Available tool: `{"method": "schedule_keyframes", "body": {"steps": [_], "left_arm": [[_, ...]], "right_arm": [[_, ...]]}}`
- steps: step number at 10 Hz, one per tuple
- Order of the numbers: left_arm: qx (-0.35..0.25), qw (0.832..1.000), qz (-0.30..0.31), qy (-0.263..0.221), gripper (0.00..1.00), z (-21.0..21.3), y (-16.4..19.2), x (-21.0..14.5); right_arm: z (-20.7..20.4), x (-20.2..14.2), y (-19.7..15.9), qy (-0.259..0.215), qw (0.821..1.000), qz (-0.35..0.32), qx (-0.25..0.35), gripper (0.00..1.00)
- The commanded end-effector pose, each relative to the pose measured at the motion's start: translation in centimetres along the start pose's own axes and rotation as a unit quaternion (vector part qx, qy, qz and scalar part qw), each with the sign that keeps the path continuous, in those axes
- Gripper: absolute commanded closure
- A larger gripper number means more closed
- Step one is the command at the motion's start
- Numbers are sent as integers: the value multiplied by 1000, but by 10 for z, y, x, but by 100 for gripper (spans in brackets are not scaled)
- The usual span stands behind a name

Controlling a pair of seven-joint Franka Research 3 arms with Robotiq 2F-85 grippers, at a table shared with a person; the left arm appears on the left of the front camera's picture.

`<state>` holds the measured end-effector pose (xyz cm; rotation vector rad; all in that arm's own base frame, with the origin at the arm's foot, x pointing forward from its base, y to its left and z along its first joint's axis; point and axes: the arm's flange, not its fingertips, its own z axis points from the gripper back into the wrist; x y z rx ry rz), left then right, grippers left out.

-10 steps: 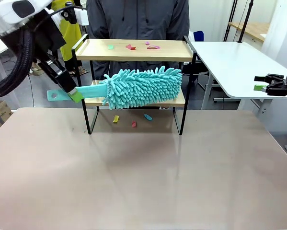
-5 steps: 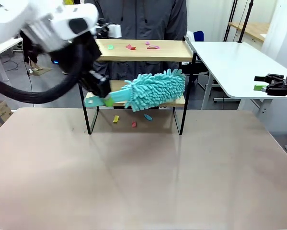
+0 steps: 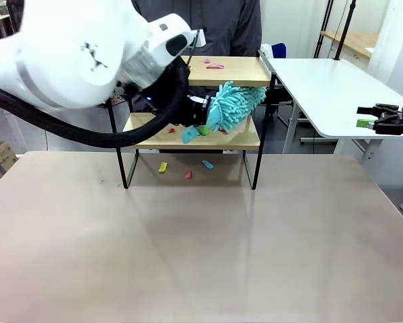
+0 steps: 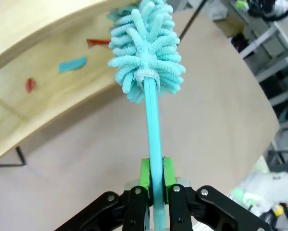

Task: Clean the shelf.
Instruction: Clean the specific section of the Shelf indicated by the human with the Duster.

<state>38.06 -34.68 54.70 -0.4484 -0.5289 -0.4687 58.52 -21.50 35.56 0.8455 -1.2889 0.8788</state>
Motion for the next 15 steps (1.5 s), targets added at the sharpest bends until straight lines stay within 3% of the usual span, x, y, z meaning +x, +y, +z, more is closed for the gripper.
{"method": "schedule_keyframes", "body": {"steps": [1,5,12,15], "left_arm": [[-23,999,31,-20,87,-25,-4,13],[-31,997,76,-7,87,-56,-19,23],[-19,990,138,15,87,-96,-22,3],[-17,993,113,24,87,-84,-20,3]], "right_arm": [[-2,2,0,-1,1000,2,1,0],[-2,2,0,-1,1000,2,1,0],[-2,2,0,-1,1000,2,1,0],[-2,2,0,-1,1000,2,1,0]]}}
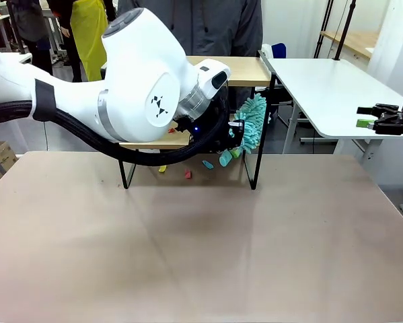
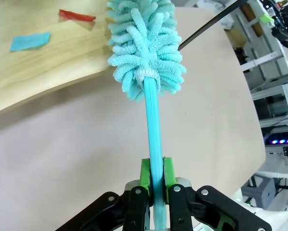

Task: Clean the shelf.
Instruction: Clean the specific section of the Shelf indicated by the human with the Duster.

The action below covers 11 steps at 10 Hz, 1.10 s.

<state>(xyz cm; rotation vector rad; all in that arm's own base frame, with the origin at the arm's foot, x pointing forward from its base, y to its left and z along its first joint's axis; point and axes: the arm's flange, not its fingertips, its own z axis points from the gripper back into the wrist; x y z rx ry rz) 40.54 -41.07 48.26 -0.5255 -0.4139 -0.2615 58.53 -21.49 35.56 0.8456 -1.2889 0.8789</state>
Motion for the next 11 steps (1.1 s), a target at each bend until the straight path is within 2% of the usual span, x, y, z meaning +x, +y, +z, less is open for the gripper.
{"method": "schedule_keyframes", "body": {"steps": [1,2,9,11], "left_arm": [[0,1000,1,1,87,-2,1,0],[31,999,16,-4,87,3,7,-4],[75,995,68,-19,87,42,36,-25],[116,989,86,-17,87,52,47,-30]], "right_arm": [[-2,2,0,-1,1000,2,1,0],[-2,2,0,-1,1000,2,1,0],[-2,2,0,-1,1000,2,1,0],[-2,2,0,-1,1000,2,1,0]]}}
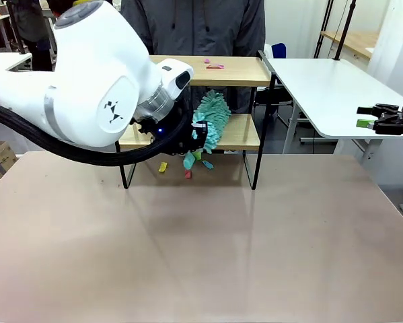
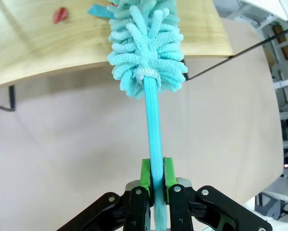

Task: Clean the shelf.
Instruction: Clean the specific section of the Shelf indicated by the human with the Duster.

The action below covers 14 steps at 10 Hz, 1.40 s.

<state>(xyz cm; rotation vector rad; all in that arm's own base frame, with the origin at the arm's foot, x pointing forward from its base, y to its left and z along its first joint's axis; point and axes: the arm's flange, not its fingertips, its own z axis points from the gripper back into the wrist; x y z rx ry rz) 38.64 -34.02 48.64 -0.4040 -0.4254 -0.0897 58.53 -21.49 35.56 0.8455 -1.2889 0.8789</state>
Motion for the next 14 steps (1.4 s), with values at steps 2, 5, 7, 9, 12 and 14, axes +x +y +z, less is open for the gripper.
{"method": "schedule_keyframes", "body": {"steps": [2,5,7,9,12,14], "left_arm": [[93,995,38,7,87,24,15,-15],[167,984,58,22,87,61,47,-22],[227,971,53,46,87,67,52,-28],[310,948,45,45,87,65,45,-31],[292,955,27,38,87,67,51,-37],[306,952,-1,21,87,66,28,-41]], "right_arm": [[-2,2,0,-1,1000,2,1,0],[-2,2,0,-1,1000,2,1,0],[-2,2,0,-1,1000,2,1,0],[-2,2,0,-1,1000,2,1,0],[-2,2,0,-1,1000,2,1,0],[-2,2,0,-1,1000,2,1,0]]}}
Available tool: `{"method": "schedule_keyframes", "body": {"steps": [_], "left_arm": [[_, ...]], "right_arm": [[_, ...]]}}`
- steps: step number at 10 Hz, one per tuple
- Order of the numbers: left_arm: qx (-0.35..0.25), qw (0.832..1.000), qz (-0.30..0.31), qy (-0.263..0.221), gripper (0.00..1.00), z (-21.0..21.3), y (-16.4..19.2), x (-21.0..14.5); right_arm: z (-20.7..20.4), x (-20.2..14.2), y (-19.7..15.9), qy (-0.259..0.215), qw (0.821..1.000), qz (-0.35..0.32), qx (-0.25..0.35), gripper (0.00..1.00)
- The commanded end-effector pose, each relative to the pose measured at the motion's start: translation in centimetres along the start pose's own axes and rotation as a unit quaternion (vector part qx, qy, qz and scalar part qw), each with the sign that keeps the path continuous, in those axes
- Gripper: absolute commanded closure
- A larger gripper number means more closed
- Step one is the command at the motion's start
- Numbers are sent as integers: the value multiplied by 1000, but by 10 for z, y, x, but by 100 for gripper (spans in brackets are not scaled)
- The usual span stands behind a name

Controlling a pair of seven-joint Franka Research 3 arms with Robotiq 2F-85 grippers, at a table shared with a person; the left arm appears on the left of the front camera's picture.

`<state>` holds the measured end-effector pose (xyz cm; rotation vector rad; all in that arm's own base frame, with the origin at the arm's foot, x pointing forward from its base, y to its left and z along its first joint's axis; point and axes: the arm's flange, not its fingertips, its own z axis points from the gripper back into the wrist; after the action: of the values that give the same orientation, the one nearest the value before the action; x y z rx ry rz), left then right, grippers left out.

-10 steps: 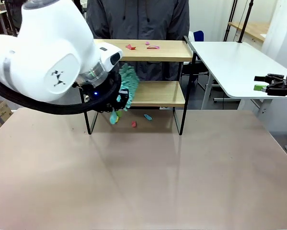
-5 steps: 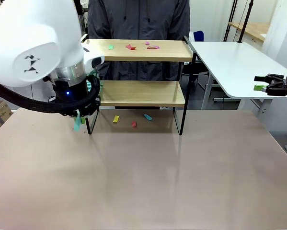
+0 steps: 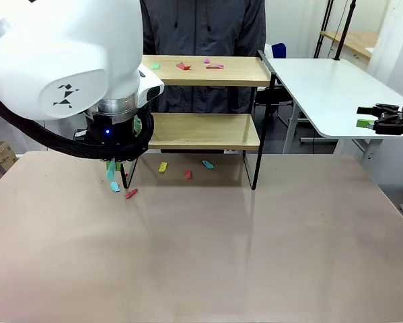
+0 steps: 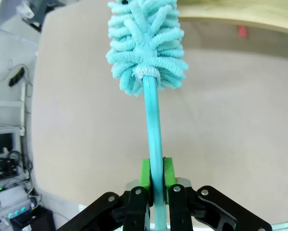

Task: Clean the shelf.
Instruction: Clean the specific section of the Shelf indicated by the human with the Duster.

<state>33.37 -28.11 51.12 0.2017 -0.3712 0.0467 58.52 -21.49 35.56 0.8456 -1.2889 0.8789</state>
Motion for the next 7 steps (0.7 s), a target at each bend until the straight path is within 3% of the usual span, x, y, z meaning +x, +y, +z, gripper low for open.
{"method": "schedule_keyframes", "body": {"steps": [1,3,5,7], "left_arm": [[-28,999,-26,-32,87,14,-6,-2],[-95,989,-78,-78,87,36,0,-7],[-159,973,-147,-76,87,49,9,-16],[-229,939,-250,-56,87,59,25,-21]], "right_arm": [[-2,2,0,-1,1000,2,1,0],[-2,2,0,-1,1000,2,1,0],[-2,2,0,-1,1000,2,1,0],[-2,2,0,-1,1000,2,1,0]]}}
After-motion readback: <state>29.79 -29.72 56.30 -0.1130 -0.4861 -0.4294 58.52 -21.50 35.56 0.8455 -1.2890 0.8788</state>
